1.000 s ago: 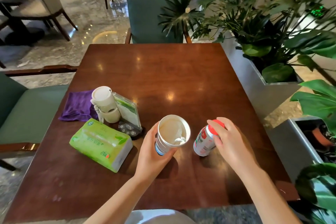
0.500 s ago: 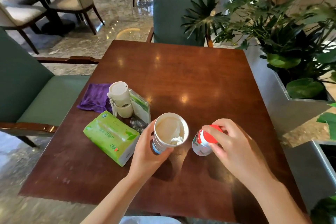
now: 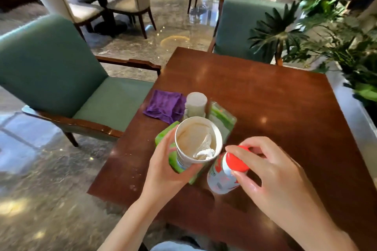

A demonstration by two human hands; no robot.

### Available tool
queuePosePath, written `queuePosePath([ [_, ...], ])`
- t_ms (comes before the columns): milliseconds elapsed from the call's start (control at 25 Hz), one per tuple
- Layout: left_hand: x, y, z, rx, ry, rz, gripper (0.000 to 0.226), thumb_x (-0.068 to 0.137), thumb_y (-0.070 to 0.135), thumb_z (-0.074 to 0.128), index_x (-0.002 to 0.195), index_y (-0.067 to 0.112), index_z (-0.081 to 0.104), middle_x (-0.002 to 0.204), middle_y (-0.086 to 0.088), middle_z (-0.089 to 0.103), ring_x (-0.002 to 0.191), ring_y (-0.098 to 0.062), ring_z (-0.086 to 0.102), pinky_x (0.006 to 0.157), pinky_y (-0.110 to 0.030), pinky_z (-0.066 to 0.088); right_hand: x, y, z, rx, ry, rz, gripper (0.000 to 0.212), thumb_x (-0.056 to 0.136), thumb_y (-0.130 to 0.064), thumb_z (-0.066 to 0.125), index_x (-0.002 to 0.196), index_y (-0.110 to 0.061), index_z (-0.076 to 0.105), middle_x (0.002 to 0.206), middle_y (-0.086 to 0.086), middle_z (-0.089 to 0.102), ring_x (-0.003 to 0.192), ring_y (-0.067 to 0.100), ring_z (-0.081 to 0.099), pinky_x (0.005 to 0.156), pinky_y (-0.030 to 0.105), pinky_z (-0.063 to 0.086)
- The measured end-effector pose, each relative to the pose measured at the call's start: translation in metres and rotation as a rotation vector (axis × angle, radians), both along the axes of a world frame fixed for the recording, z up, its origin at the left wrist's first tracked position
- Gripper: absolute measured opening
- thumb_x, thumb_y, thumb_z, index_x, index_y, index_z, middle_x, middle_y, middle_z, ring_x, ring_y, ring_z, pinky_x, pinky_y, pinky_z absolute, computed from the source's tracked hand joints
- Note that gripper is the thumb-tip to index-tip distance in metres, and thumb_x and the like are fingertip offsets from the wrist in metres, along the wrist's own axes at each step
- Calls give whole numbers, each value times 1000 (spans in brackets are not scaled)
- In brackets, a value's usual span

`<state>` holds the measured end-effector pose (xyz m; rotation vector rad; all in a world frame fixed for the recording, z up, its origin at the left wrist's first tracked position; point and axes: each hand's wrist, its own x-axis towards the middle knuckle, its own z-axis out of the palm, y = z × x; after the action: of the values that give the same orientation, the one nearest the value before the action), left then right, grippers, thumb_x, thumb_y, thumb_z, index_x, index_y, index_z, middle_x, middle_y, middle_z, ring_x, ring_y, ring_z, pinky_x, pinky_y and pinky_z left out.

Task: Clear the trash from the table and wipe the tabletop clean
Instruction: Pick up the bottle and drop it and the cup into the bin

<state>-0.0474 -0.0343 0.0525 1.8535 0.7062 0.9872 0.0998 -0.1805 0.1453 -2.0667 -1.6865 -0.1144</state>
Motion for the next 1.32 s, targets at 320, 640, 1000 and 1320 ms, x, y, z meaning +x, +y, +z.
queuePosePath([
  [320,-162,111,-3,-45,-14,4,80,63,26,84,132,11,46,130,15,52,120,-8,51,89,-18,46,-145,112,-2,106,96,-9,37,64,-22,71,101,-21,70,95,0,60,79,16,57,65,25,52],
  [640,-245,187,-31,-99,41,208,71,64,39,73,128,36,43,126,36,47,117,3,49,83,-9,44,-215,219,-32,149,234,133,39,65,-13,73,104,-16,68,97,3,60,84,16,58,74,26,48],
  [1000,-329,268,-114,-358,171,256,73,65,26,77,122,51,39,122,37,46,117,7,45,82,-7,40,-283,316,-123,-62,284,37,43,64,-1,78,103,-16,68,96,2,57,86,19,57,72,30,52],
  [1320,-375,358,-239,-413,394,38,71,60,40,74,122,45,41,123,28,48,115,7,46,90,-24,43,-363,385,-259,-140,402,-399,44,62,-3,81,101,-20,69,93,-1,56,80,19,61,63,27,51],
])
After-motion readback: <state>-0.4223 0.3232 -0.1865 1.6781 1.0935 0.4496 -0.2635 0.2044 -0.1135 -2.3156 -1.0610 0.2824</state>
